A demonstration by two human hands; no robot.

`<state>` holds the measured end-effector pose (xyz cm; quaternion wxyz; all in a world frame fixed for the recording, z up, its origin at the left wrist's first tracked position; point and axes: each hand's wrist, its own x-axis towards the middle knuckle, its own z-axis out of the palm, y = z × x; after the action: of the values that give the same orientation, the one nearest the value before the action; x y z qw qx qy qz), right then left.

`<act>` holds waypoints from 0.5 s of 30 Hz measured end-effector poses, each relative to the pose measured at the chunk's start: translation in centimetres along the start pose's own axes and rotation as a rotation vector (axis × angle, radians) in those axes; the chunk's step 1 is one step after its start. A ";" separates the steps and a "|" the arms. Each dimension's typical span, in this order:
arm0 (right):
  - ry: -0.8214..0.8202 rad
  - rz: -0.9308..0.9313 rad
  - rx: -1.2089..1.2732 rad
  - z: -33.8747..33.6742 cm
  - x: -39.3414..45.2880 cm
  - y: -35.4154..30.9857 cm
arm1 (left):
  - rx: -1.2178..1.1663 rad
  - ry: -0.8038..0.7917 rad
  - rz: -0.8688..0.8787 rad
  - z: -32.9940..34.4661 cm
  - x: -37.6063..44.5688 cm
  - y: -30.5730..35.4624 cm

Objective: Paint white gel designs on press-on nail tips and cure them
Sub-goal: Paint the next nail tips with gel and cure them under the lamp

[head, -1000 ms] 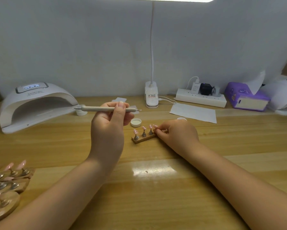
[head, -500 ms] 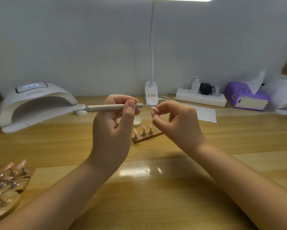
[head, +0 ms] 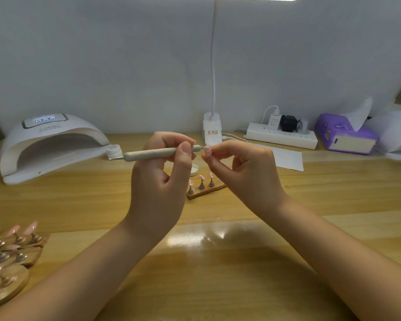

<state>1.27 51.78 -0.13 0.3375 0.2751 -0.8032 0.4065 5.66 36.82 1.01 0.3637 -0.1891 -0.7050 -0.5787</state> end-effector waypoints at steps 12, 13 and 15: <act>0.007 -0.020 -0.017 -0.1 0.0 -0.2 | 0.002 -0.021 0.001 0.0 -0.1 -0.1; 0.008 -0.021 -0.017 -0.1 0.0 -0.2 | 0.006 -0.019 0.002 0.0 -0.1 -0.1; 0.010 -0.023 -0.019 -0.1 0.0 -0.2 | 0.009 -0.014 -0.005 0.0 -0.1 -0.2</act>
<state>1.40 51.75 -0.01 0.3488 0.2790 -0.8022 0.3962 5.57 36.80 0.81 0.3581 -0.1899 -0.7106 -0.5751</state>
